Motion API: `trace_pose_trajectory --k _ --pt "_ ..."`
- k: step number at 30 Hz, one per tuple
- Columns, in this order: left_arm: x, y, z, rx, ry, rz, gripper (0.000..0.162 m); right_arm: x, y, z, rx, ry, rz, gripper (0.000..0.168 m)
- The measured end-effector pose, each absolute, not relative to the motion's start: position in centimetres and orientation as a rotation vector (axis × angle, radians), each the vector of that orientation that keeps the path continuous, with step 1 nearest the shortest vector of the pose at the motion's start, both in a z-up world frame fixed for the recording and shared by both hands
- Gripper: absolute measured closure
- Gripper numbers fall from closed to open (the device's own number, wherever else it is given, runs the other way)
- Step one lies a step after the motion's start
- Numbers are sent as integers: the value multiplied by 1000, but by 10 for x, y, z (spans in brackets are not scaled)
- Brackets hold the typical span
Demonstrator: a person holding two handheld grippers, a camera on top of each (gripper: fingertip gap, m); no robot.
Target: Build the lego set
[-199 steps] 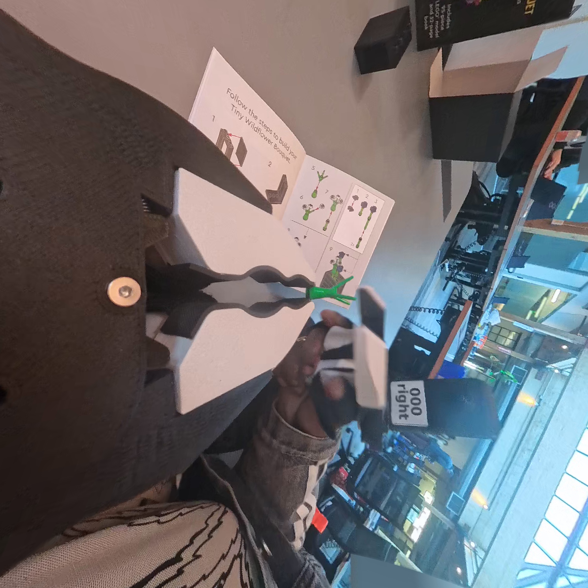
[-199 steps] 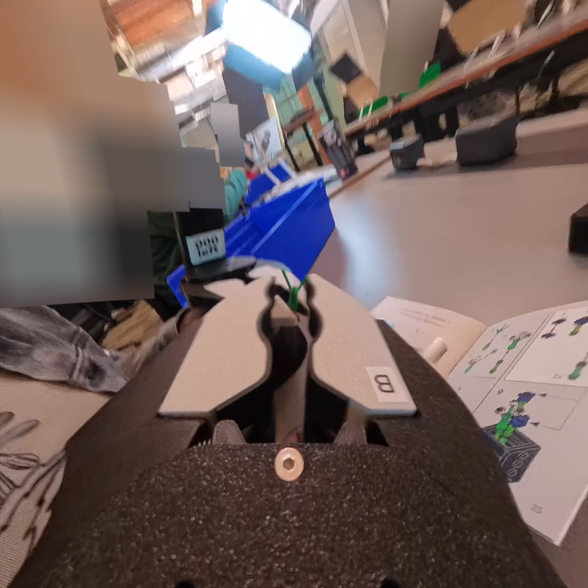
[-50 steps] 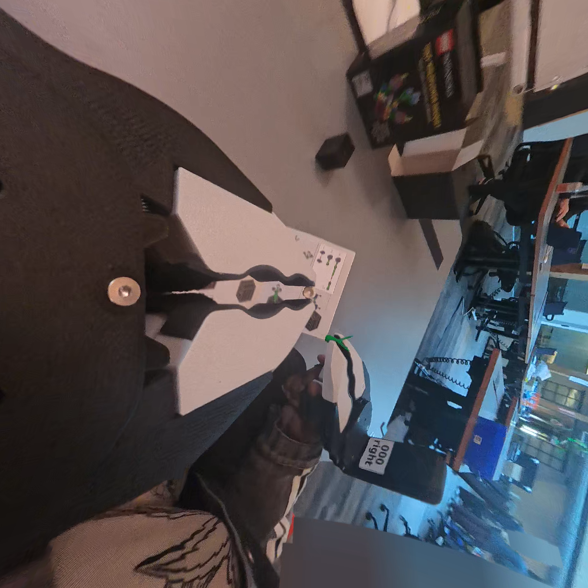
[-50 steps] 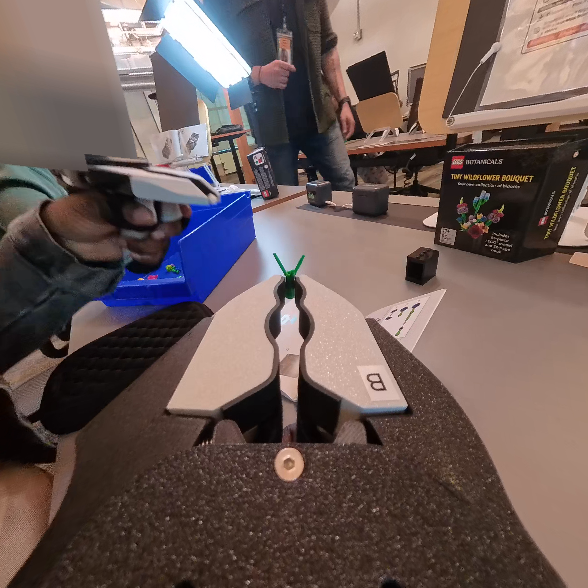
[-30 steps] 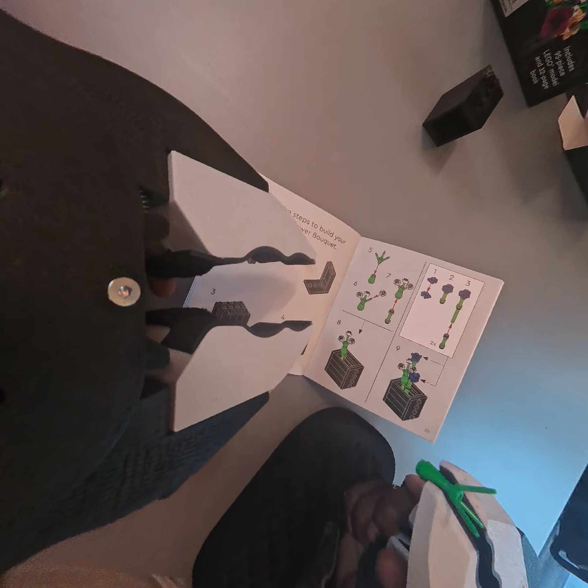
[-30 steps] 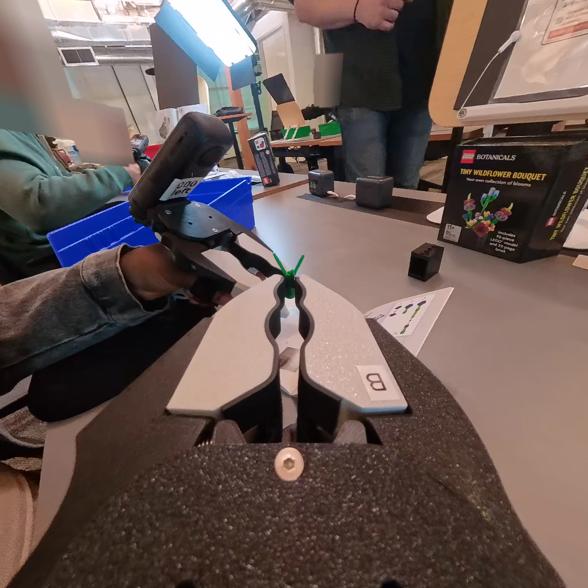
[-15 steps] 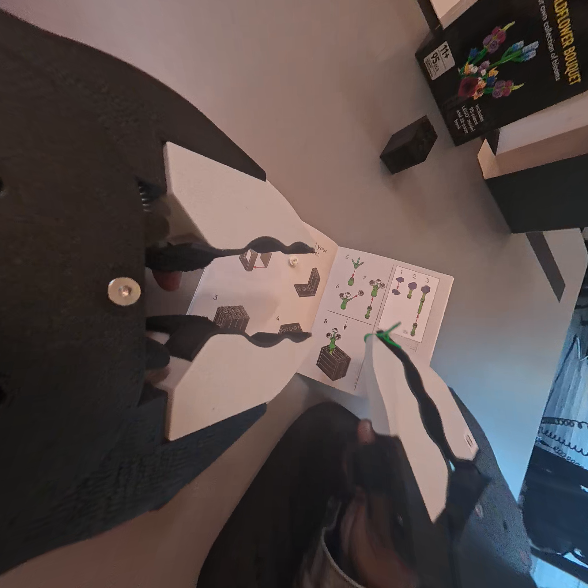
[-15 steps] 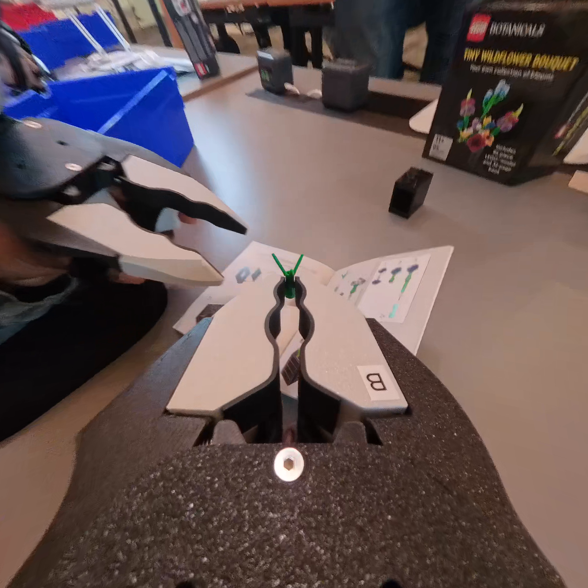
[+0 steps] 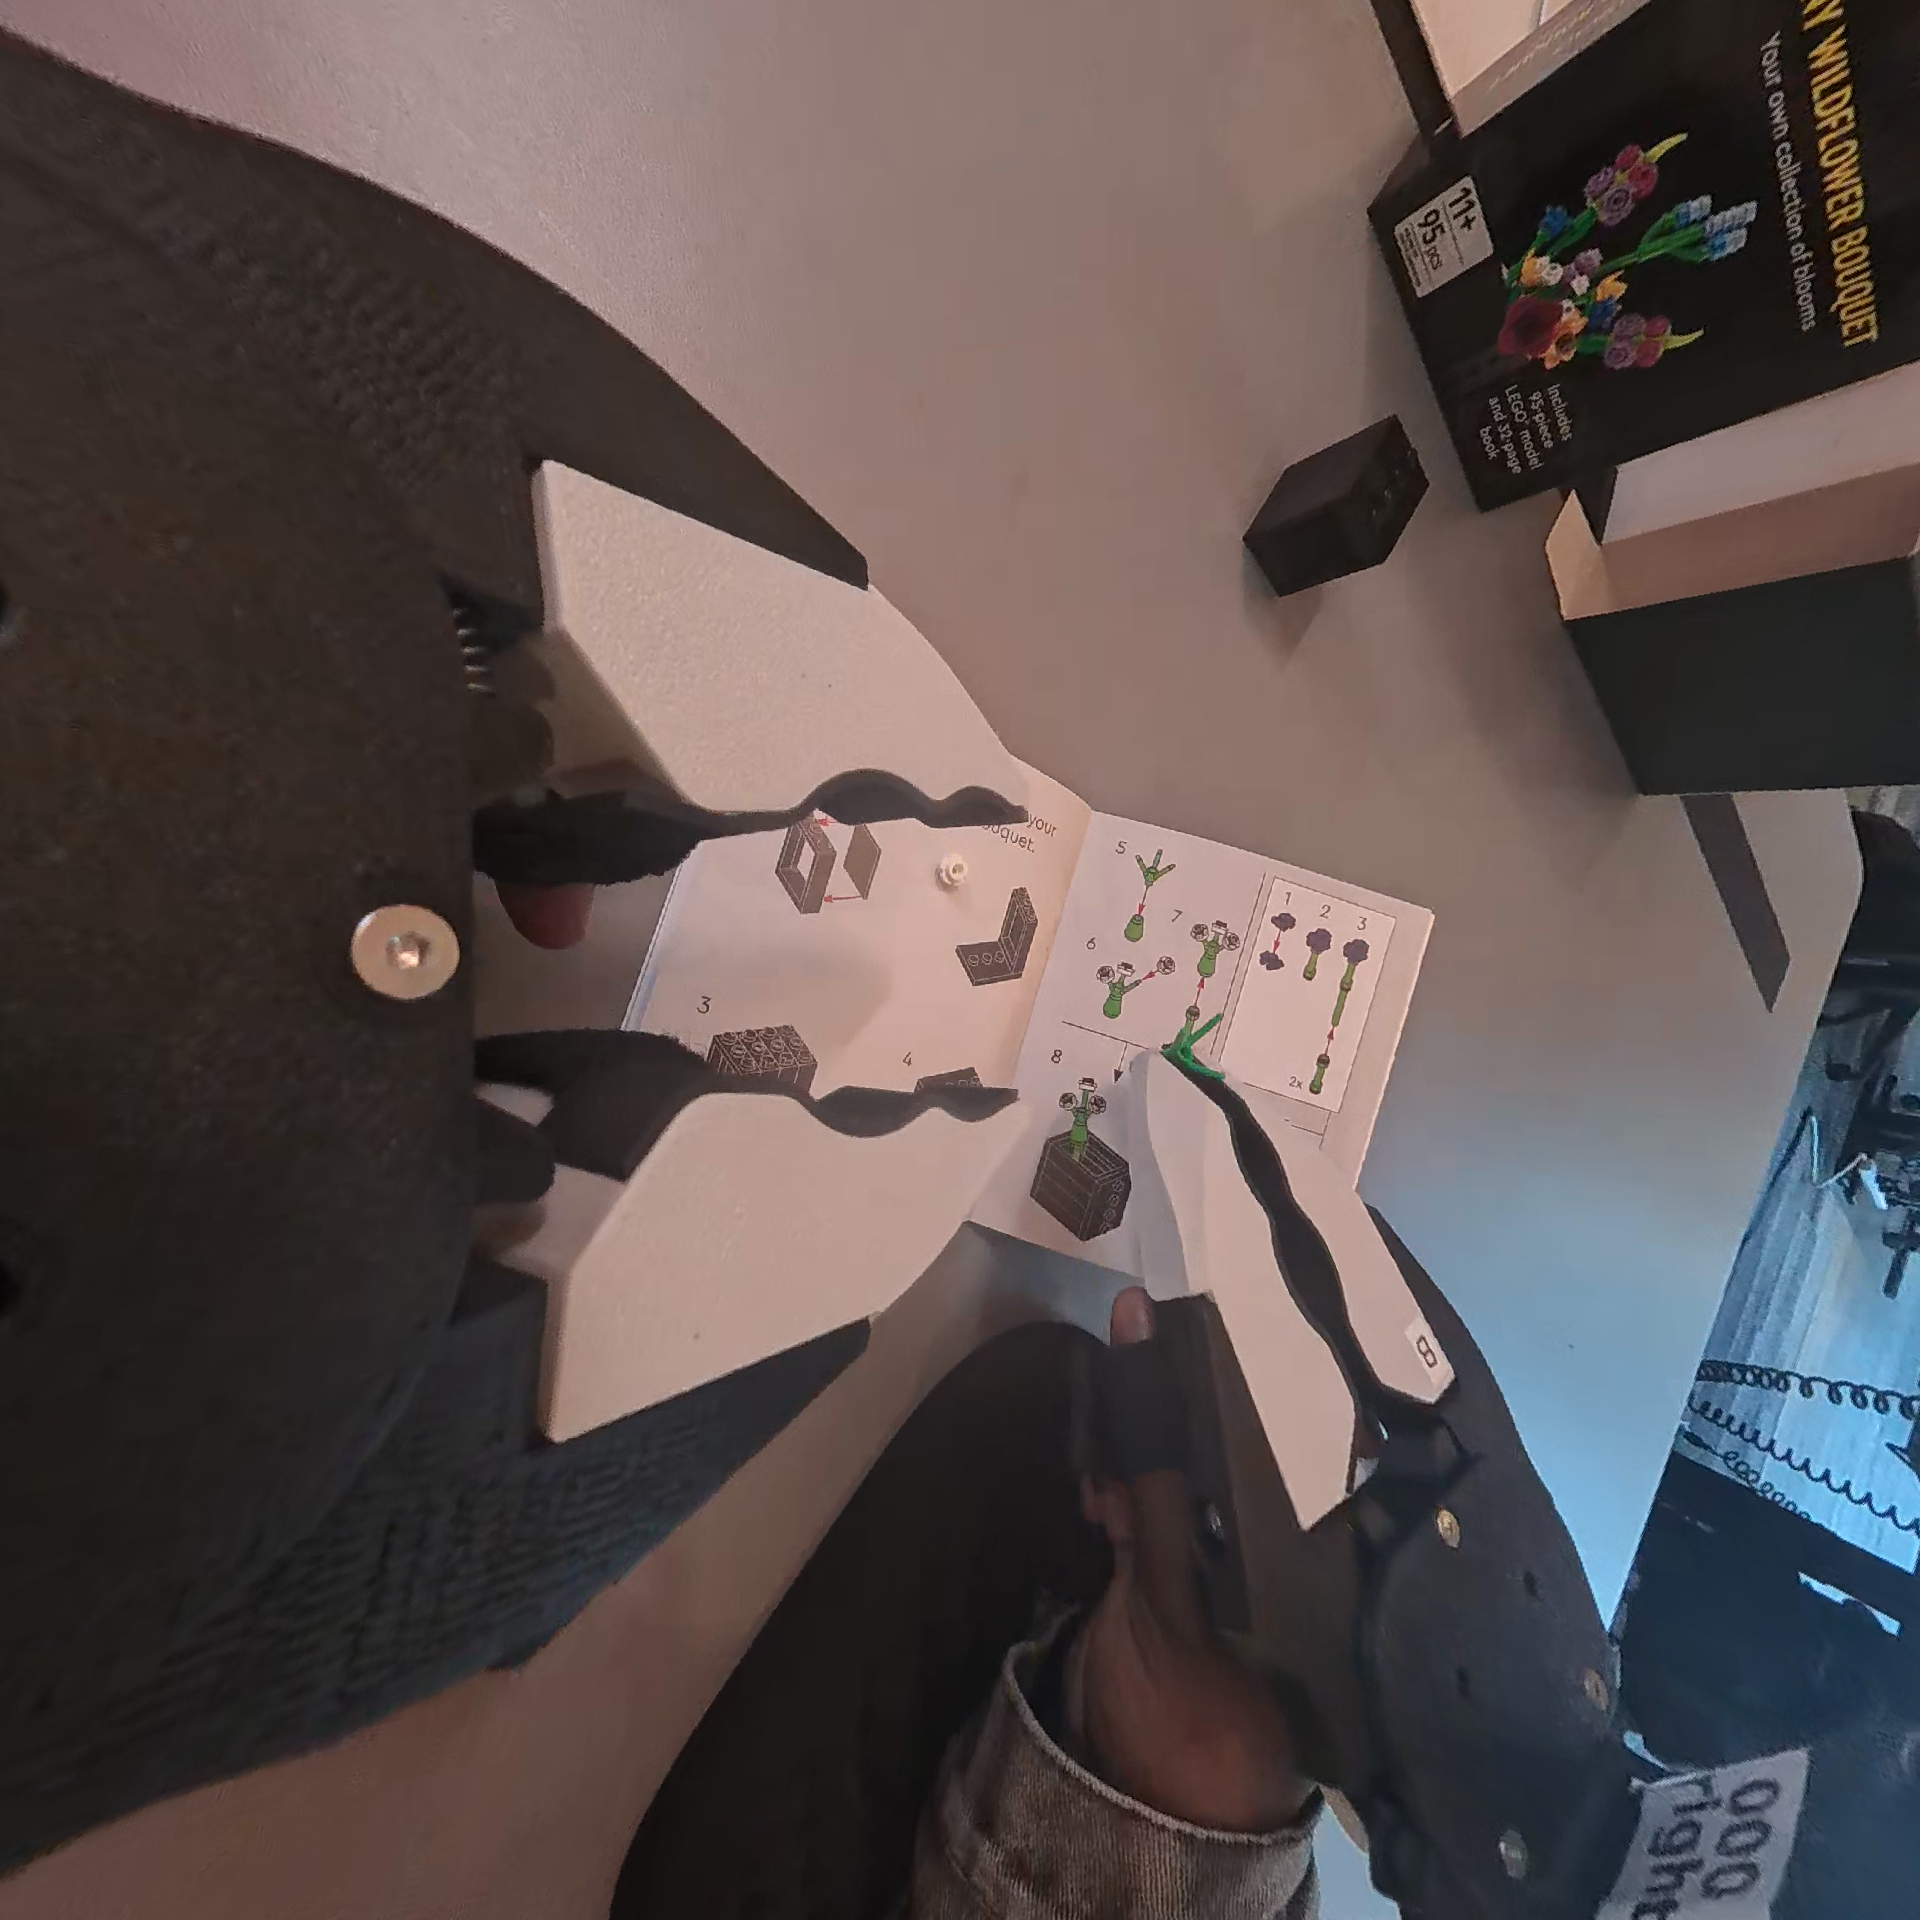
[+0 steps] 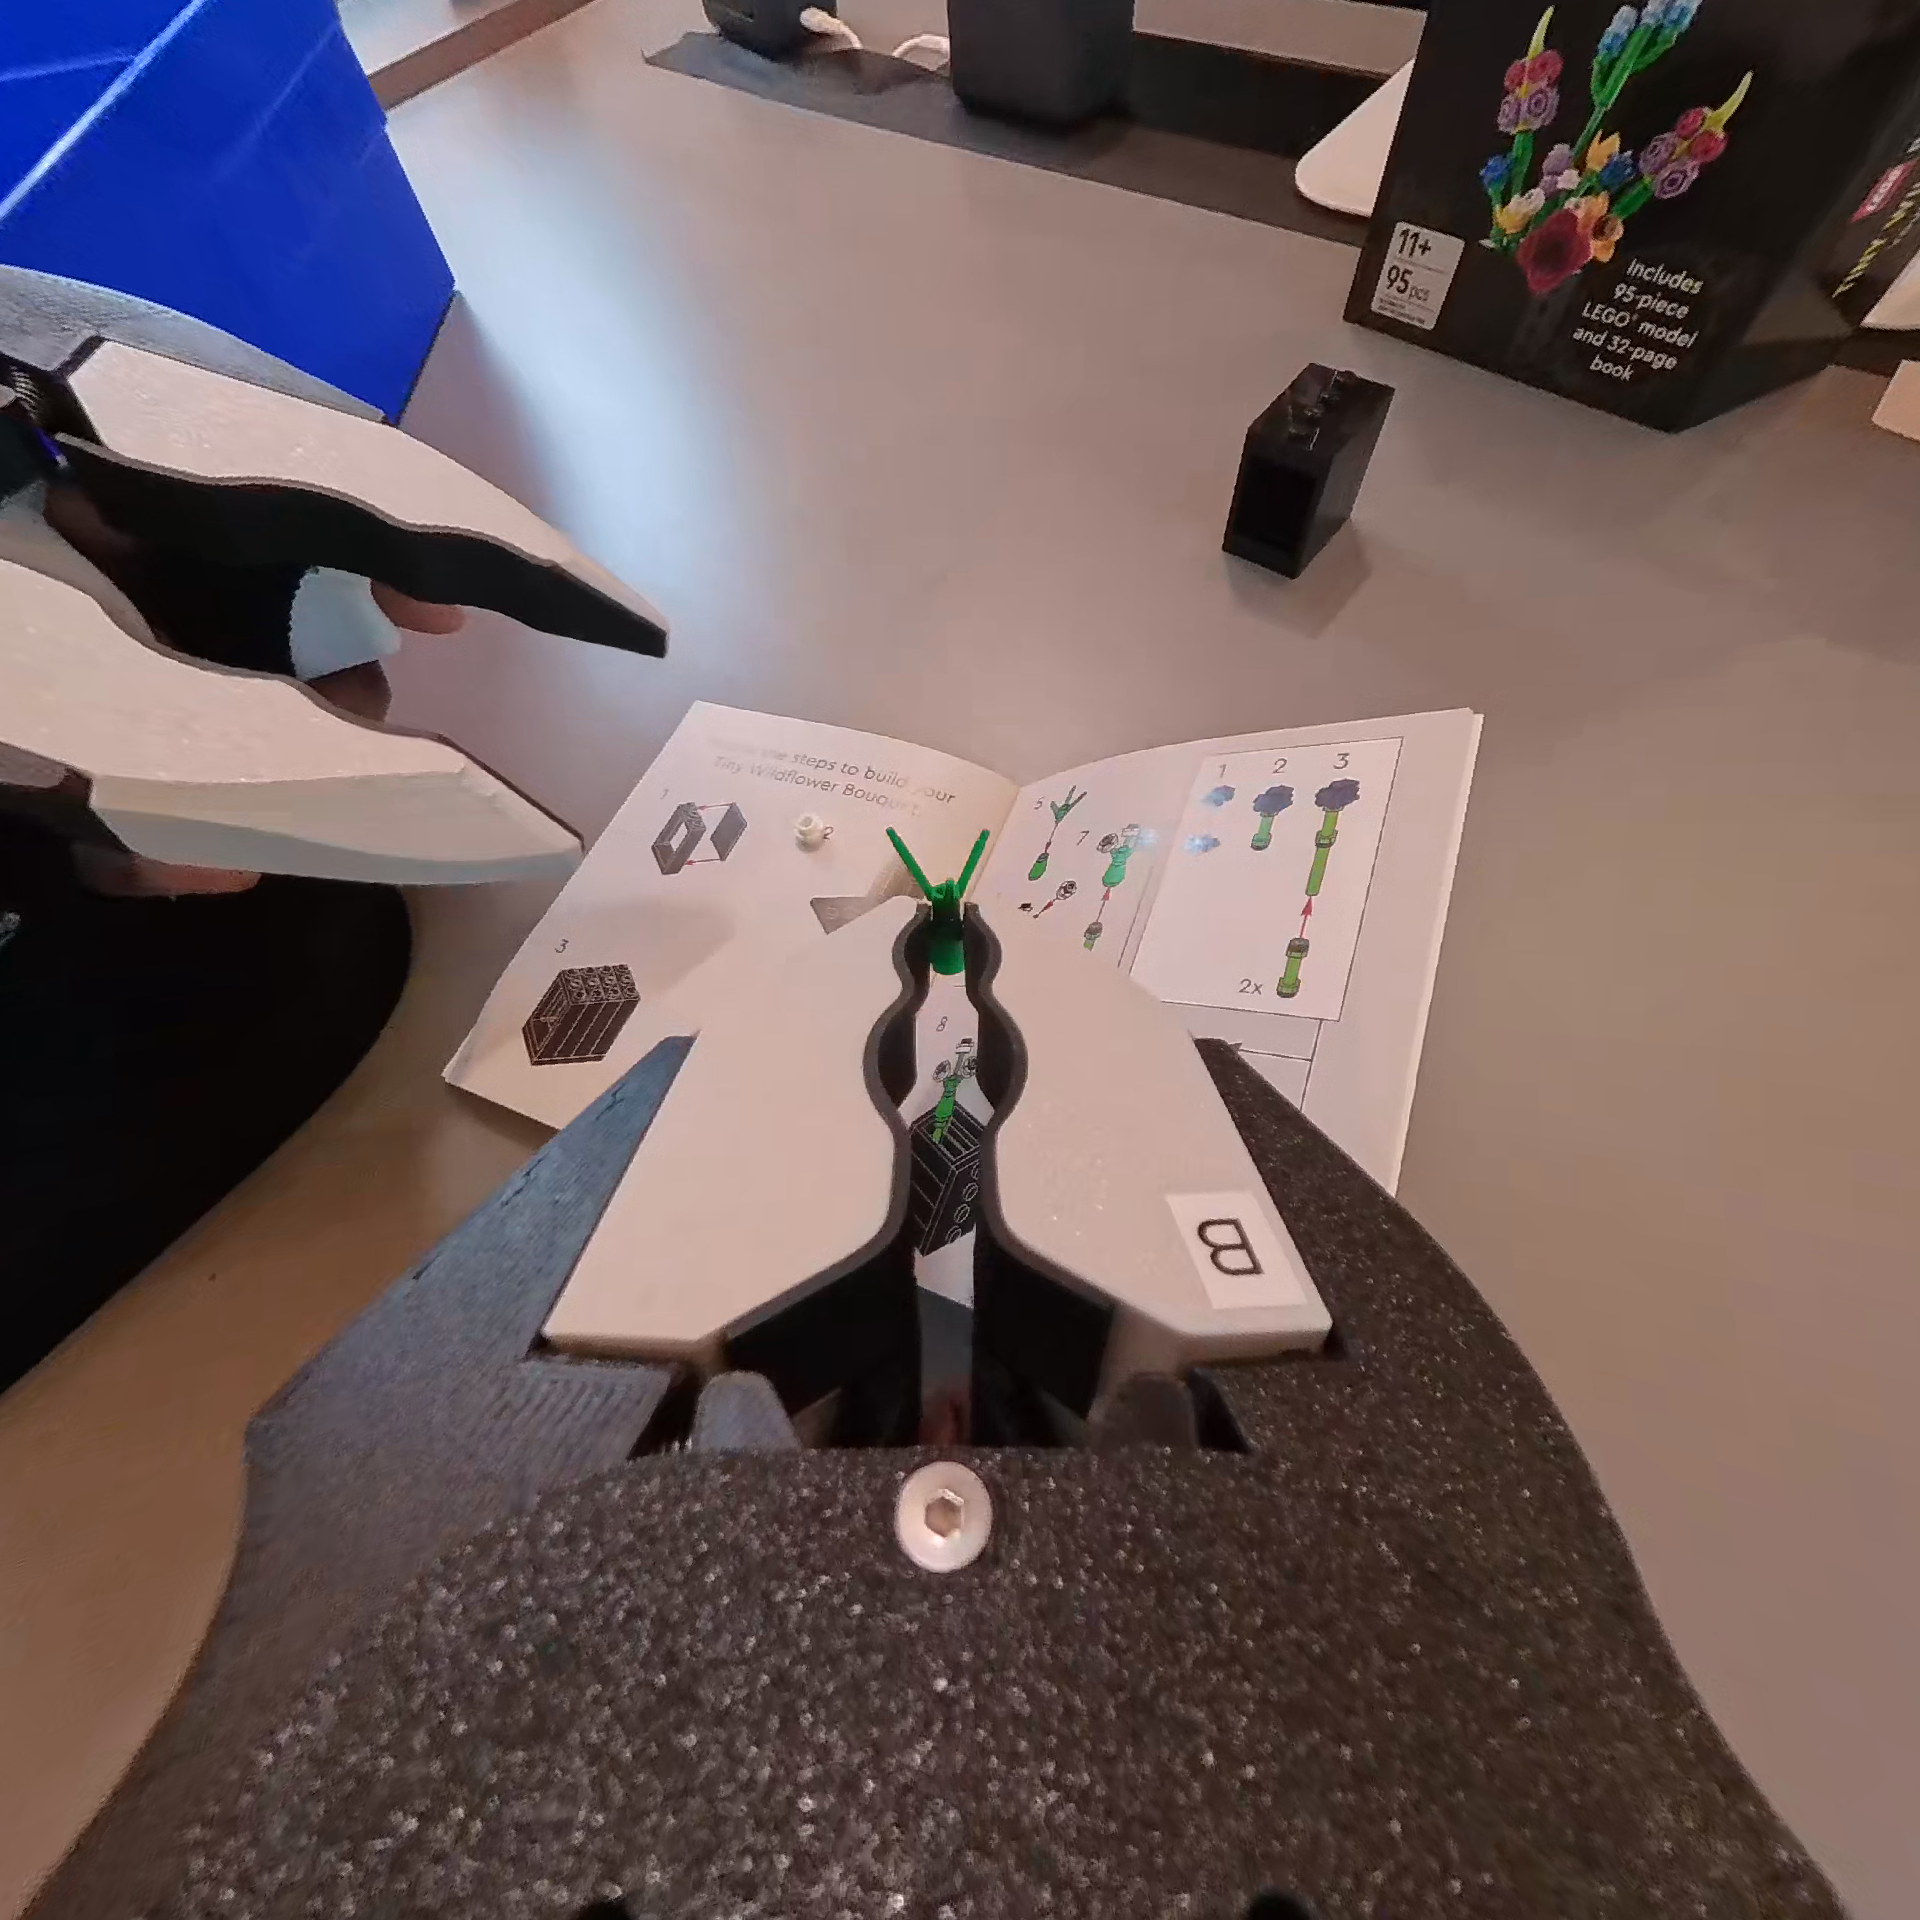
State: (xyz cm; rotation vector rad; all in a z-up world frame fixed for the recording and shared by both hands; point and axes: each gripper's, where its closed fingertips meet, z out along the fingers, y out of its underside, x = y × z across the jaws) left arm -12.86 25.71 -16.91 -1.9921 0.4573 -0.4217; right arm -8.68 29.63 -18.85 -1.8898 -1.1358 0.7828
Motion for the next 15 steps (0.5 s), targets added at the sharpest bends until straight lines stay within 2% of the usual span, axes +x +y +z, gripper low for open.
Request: trace_pose_trajectory --k 15 --pt "-130 258 -169 -1991 447 -421 113 -88 296 -194 -1909 -1156 761 161"
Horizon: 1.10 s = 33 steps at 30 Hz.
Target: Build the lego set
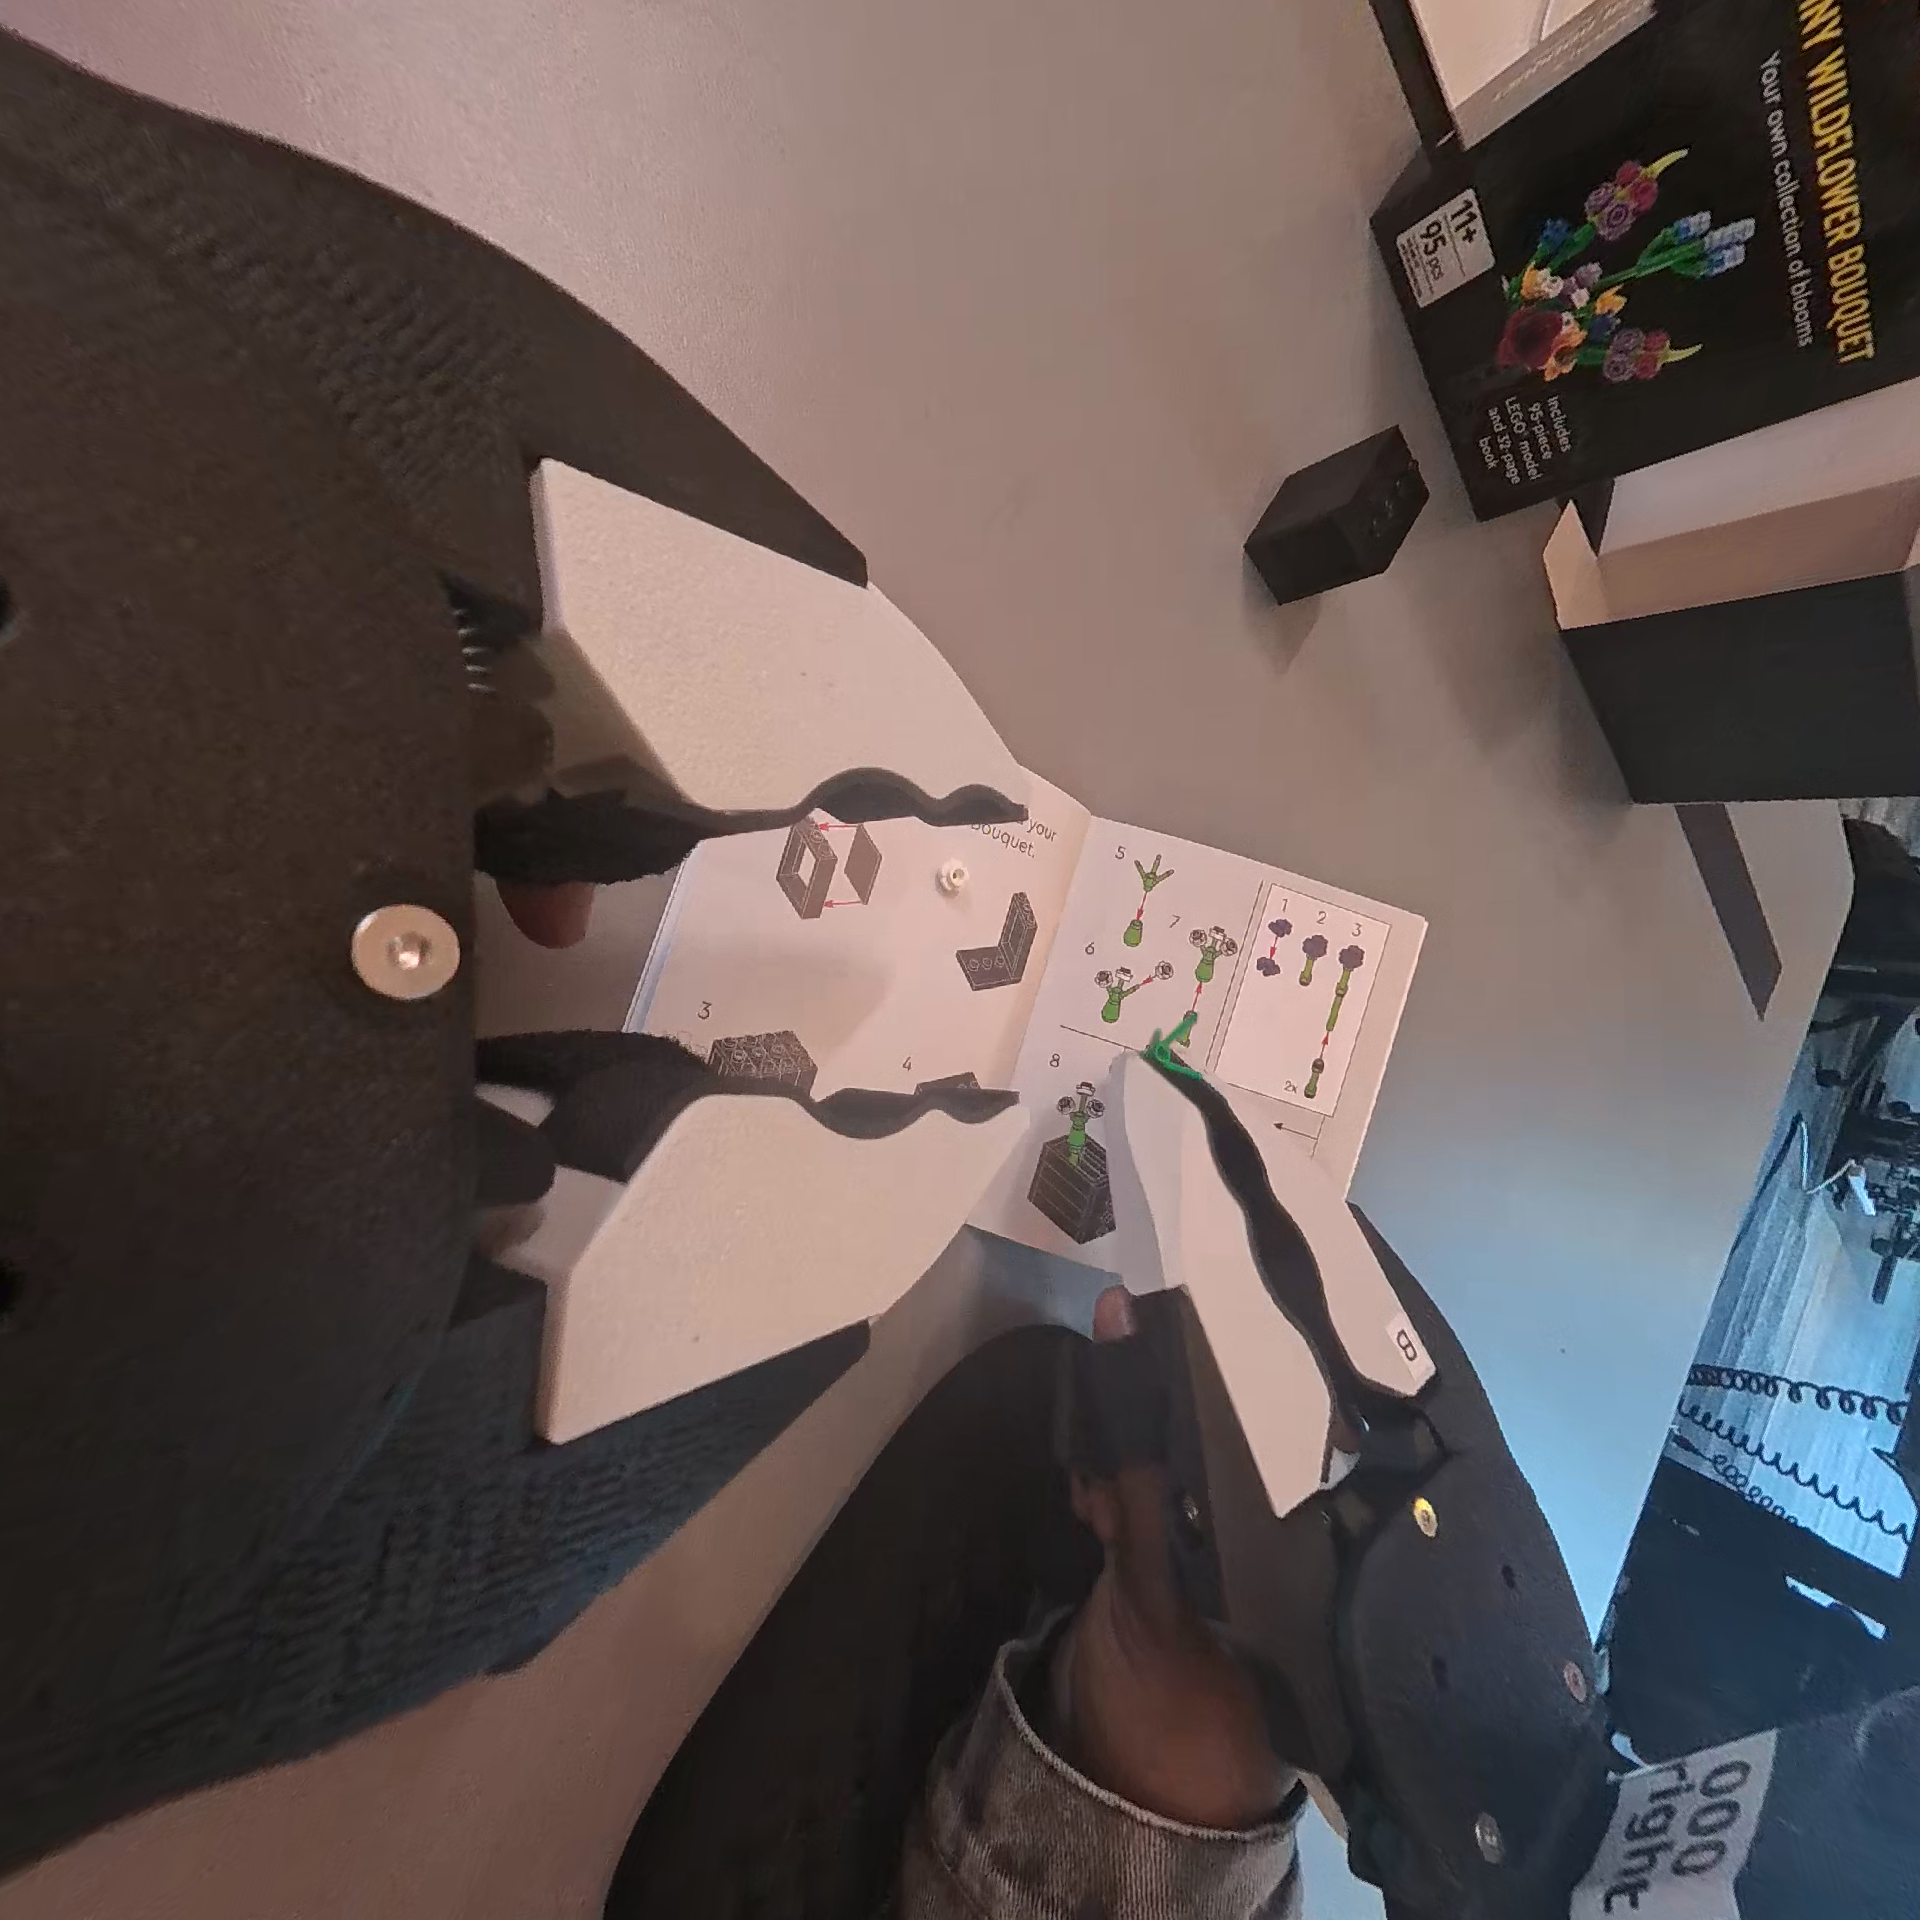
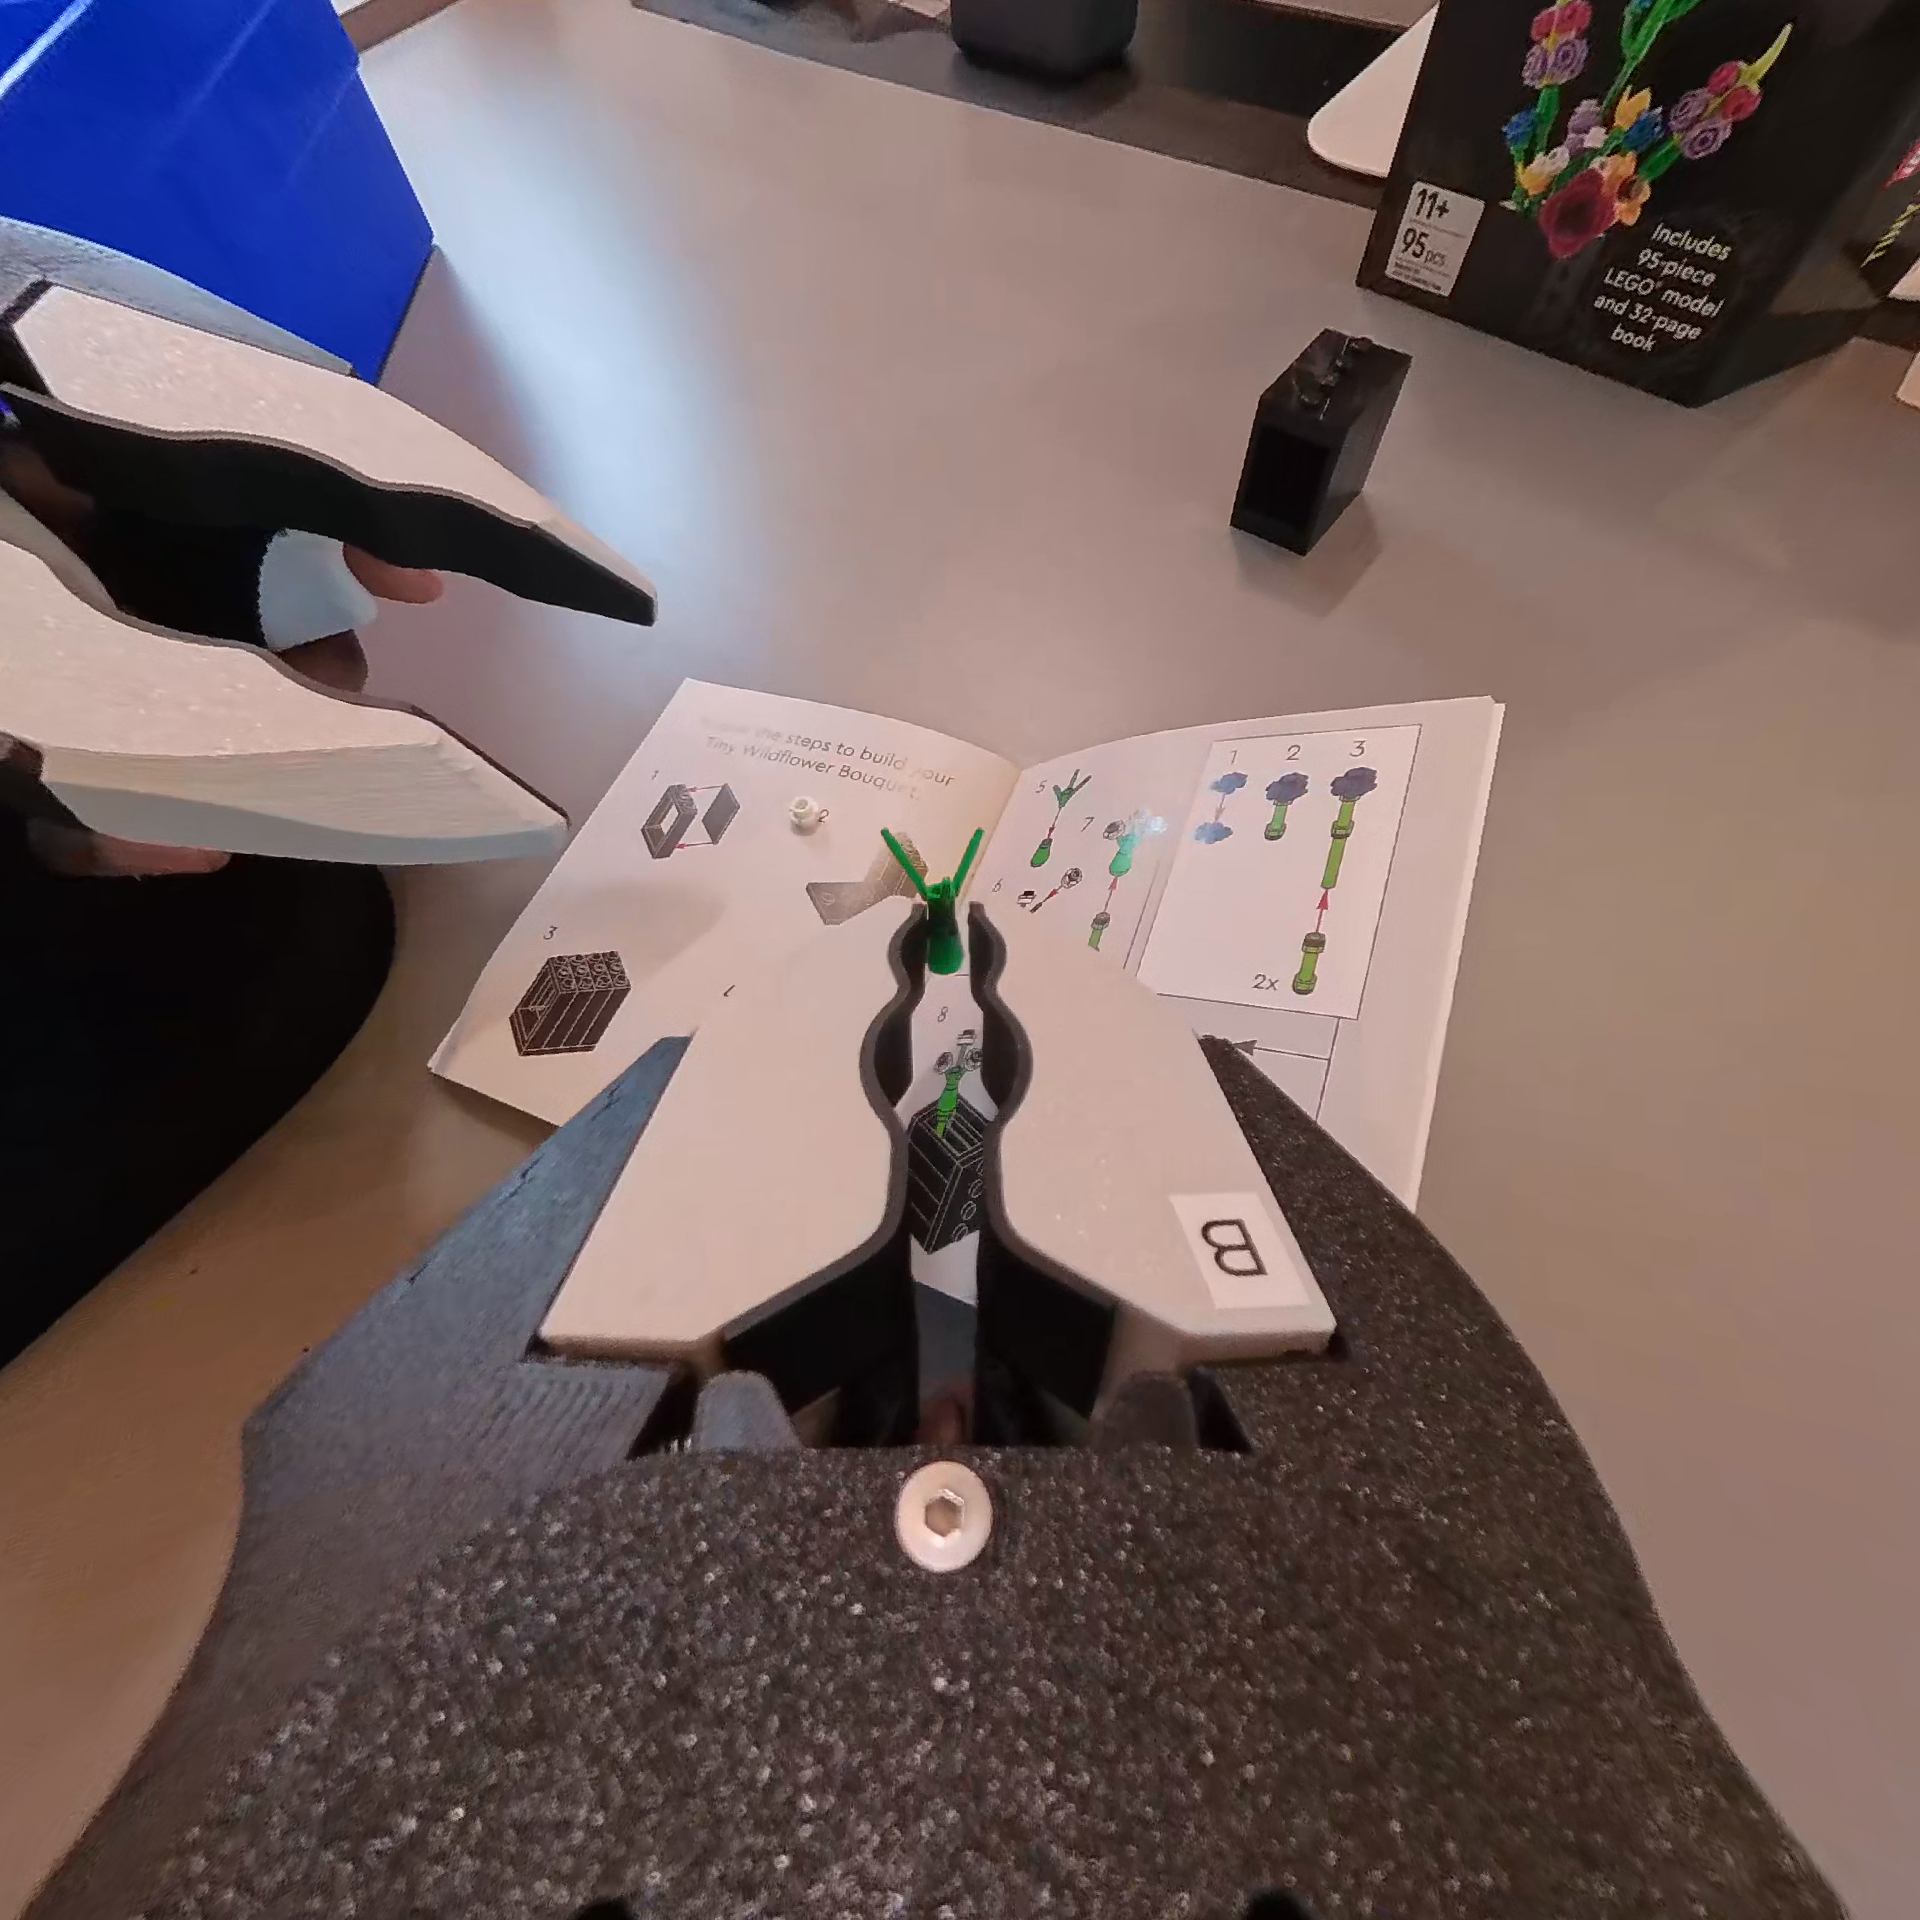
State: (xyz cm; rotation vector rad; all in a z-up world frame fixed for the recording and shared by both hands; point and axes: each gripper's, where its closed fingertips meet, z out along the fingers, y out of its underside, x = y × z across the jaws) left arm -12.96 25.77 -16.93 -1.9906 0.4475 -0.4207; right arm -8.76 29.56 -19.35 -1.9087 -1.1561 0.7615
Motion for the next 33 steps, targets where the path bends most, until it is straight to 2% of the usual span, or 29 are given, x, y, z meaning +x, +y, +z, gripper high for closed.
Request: trace_pose_trajectory --k 6,18,27,33 --pt "-128 257 -171 -1995 460 -412 113 -87 296 -194 -1911 -1156 757 161" --pt "-130 258 -166 -1969 448 -394 111 -87 295 -186 -1836 -1143 729 146" --pt "-139 261 -157 -1910 412 -310 102 -84 295 -178 -1777 -1113 709 132" --pt "-142 262 -156 -1901 410 -283 95 -83 295 -174 -1744 -1104 694 130"
